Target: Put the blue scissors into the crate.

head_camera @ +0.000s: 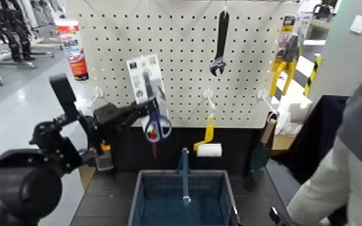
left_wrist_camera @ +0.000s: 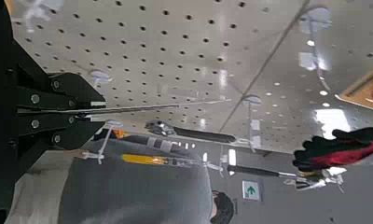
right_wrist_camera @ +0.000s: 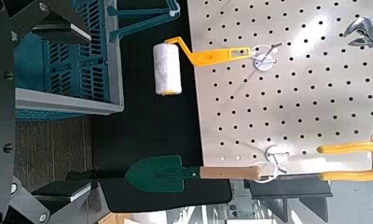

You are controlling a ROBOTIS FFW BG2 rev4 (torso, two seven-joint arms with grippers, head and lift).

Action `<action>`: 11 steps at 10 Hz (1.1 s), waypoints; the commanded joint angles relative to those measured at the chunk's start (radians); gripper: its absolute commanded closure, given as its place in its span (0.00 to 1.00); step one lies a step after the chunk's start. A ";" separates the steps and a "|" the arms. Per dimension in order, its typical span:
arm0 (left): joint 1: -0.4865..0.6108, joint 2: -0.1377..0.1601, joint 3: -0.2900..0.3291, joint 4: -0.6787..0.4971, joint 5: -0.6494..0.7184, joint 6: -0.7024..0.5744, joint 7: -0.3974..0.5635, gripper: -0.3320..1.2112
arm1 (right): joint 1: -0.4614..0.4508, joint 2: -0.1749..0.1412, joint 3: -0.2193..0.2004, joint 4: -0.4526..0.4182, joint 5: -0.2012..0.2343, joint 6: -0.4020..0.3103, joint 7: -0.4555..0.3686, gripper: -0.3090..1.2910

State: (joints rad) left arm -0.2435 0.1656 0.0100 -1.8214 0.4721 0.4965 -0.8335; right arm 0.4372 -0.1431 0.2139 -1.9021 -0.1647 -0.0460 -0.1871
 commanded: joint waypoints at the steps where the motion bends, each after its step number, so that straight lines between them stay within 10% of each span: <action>1: 0.029 -0.003 -0.015 0.073 -0.027 0.010 -0.012 0.99 | 0.000 -0.003 -0.001 0.002 -0.009 0.003 0.002 0.31; 11: 0.069 -0.012 -0.085 0.269 -0.133 0.008 -0.050 0.99 | -0.002 -0.001 -0.002 0.006 -0.018 0.002 0.017 0.32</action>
State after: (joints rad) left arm -0.1783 0.1543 -0.0701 -1.5608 0.3416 0.5051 -0.8840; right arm 0.4356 -0.1442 0.2117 -1.8961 -0.1824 -0.0445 -0.1709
